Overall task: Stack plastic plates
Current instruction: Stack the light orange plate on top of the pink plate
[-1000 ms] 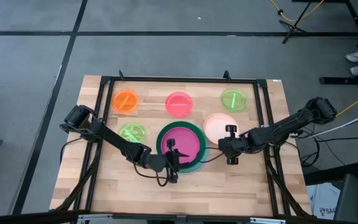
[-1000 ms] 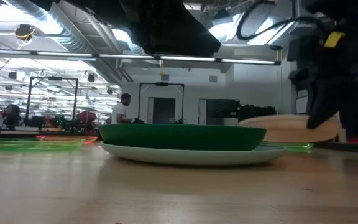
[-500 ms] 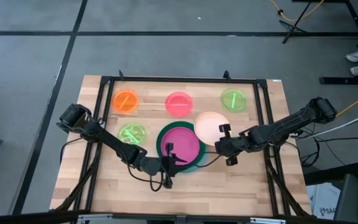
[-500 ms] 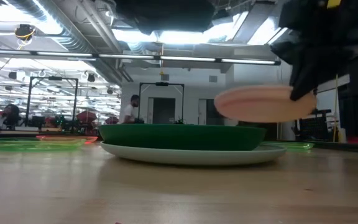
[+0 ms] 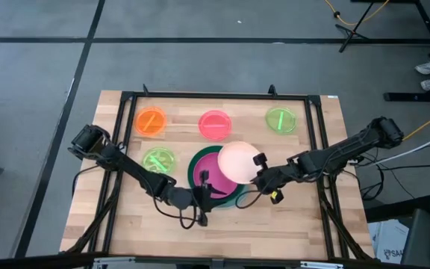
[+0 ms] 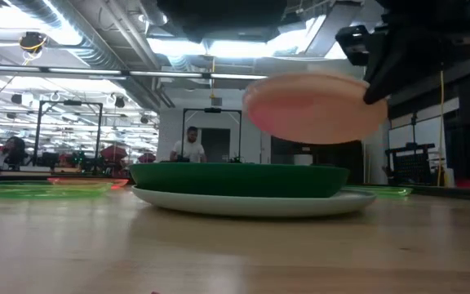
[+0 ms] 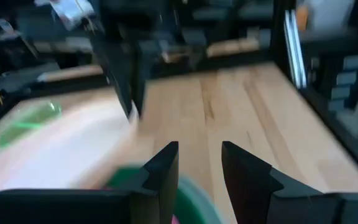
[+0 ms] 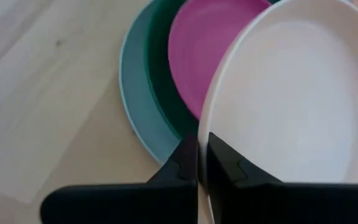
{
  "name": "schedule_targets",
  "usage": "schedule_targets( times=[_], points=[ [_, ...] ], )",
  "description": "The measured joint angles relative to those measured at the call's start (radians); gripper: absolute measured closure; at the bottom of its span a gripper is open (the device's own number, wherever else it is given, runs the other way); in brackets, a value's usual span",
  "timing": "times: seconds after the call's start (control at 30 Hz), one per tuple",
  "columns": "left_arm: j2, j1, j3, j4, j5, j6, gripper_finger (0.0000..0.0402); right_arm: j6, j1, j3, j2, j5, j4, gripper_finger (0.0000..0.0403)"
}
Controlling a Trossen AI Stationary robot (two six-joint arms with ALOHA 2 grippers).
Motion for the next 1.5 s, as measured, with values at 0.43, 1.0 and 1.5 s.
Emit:
schedule_targets(
  times=[0.43,1.0,1.5],
  points=[
    [-0.069,-0.072,0.000,0.042,-0.203,0.062,0.0285,-0.185,0.000,0.000,0.172,-0.052,0.263,0.0398],
    [-0.069,-0.082,0.000,0.038,-0.214,0.081,0.0285,-0.204,-0.108,0.000,0.329,-0.124,0.429,0.0398],
    [-0.068,-0.081,0.000,0.020,-0.201,0.081,0.0285,-0.204,-0.105,0.000,0.349,-0.176,0.448,0.0398]
  ],
)
